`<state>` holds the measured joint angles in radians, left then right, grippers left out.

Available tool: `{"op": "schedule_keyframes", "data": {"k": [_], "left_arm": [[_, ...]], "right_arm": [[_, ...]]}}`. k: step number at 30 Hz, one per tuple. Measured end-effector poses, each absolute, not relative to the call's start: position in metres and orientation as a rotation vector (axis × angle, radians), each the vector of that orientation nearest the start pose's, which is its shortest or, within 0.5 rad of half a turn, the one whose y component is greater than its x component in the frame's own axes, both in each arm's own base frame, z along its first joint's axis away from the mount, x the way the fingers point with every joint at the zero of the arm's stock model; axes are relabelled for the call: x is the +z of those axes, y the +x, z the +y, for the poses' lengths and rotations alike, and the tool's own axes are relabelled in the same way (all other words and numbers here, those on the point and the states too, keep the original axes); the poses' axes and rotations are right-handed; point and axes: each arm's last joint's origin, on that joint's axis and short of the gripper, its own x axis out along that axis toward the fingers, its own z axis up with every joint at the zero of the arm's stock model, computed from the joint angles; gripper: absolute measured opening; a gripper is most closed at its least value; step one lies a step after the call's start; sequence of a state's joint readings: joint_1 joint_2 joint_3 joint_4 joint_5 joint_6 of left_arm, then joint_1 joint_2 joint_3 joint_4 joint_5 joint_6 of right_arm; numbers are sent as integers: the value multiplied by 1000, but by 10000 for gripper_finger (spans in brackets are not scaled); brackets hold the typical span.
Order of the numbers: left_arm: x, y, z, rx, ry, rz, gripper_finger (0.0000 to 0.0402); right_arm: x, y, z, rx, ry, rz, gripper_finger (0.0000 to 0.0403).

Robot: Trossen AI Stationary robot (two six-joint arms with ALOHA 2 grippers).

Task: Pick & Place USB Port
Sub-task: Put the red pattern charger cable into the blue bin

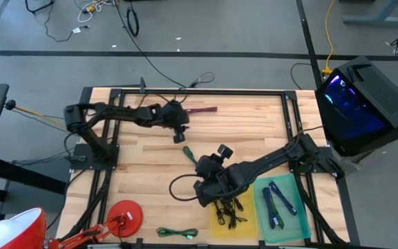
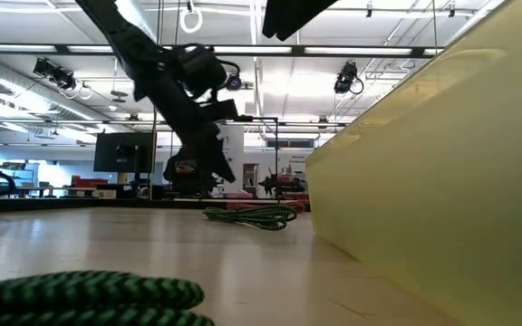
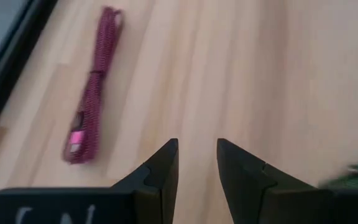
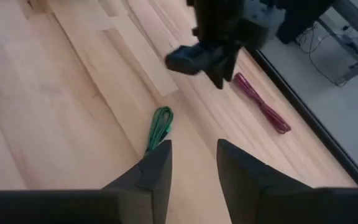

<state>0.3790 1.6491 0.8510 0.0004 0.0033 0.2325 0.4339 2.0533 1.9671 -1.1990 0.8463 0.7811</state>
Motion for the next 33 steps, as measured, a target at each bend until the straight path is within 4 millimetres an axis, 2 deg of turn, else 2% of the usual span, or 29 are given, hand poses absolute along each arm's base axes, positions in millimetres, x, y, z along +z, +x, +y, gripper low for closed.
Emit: {"op": "schedule_keyframes", "data": {"k": [6, 14, 21, 27, 33], "left_arm": [[160, 323, 143, 337, 102, 880, 115], [161, 334, 176, 341, 15, 925, 117], [160, 337, 198, 374, 9, 945, 149], [142, 336, 203, 367, -16, 1014, 179], [137, 337, 205, 403, 43, 1041, 193]], "right_arm": [[292, 383, 162, -693, -46, 805, 127], [291, 375, 179, -668, -38, 799, 127], [291, 372, 185, -666, -53, 779, 127], [291, 372, 185, -665, -55, 779, 127], [291, 372, 185, -665, -54, 779, 127]]}}
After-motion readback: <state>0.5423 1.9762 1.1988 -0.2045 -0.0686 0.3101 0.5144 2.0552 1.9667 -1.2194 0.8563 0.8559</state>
